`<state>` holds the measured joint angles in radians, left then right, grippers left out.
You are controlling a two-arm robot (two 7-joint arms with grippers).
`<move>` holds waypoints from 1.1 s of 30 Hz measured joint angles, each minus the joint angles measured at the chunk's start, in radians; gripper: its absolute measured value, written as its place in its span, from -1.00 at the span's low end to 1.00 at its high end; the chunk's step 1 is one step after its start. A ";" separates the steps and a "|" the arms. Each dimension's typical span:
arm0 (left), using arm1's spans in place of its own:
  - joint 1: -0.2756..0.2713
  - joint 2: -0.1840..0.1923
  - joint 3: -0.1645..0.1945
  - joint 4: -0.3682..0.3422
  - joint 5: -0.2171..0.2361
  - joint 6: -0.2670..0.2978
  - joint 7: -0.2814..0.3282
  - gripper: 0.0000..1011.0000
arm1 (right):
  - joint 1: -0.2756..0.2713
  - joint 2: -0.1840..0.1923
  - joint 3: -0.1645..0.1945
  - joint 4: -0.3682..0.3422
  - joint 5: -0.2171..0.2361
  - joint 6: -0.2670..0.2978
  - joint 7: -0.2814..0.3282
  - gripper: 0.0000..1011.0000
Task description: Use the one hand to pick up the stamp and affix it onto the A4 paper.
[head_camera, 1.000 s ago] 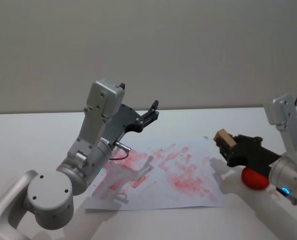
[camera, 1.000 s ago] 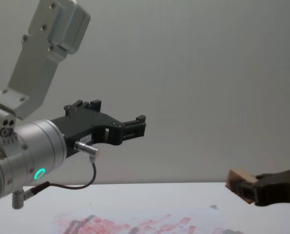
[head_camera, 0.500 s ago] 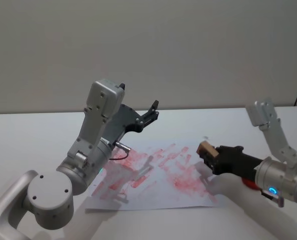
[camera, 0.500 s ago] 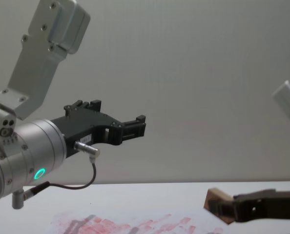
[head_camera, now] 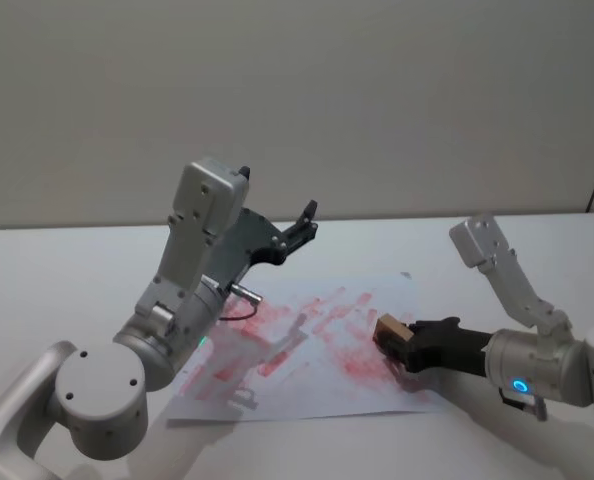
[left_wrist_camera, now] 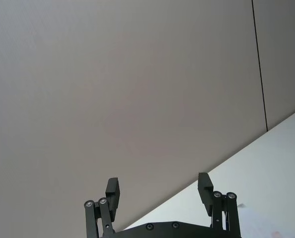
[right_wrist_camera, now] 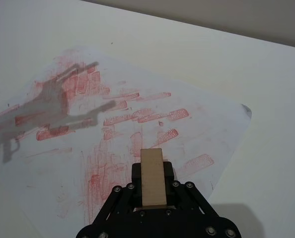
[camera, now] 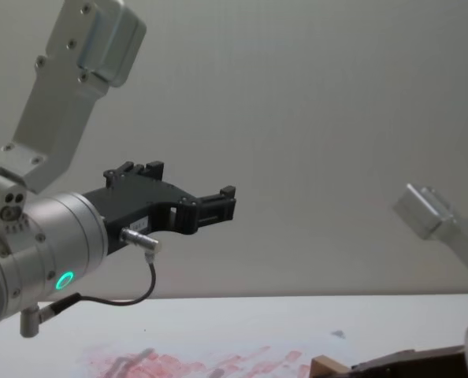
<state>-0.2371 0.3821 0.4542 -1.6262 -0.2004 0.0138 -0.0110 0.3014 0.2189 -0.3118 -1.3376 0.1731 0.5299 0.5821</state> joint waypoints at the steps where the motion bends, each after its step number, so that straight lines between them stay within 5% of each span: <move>1: 0.000 0.000 0.000 0.000 0.000 0.000 0.000 0.98 | 0.008 -0.004 -0.003 0.013 -0.006 0.001 0.006 -0.57; 18: 0.000 0.000 0.000 0.000 0.000 0.000 0.000 0.98 | 0.054 -0.027 -0.032 0.071 -0.070 -0.062 0.020 -0.57; 33: 0.000 0.000 0.000 0.000 0.000 0.000 0.000 0.98 | 0.021 0.005 -0.011 -0.068 -0.038 -0.154 -0.062 -0.57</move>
<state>-0.2371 0.3821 0.4542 -1.6262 -0.2004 0.0139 -0.0110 0.3224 0.2241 -0.3231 -1.4059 0.1350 0.3763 0.5200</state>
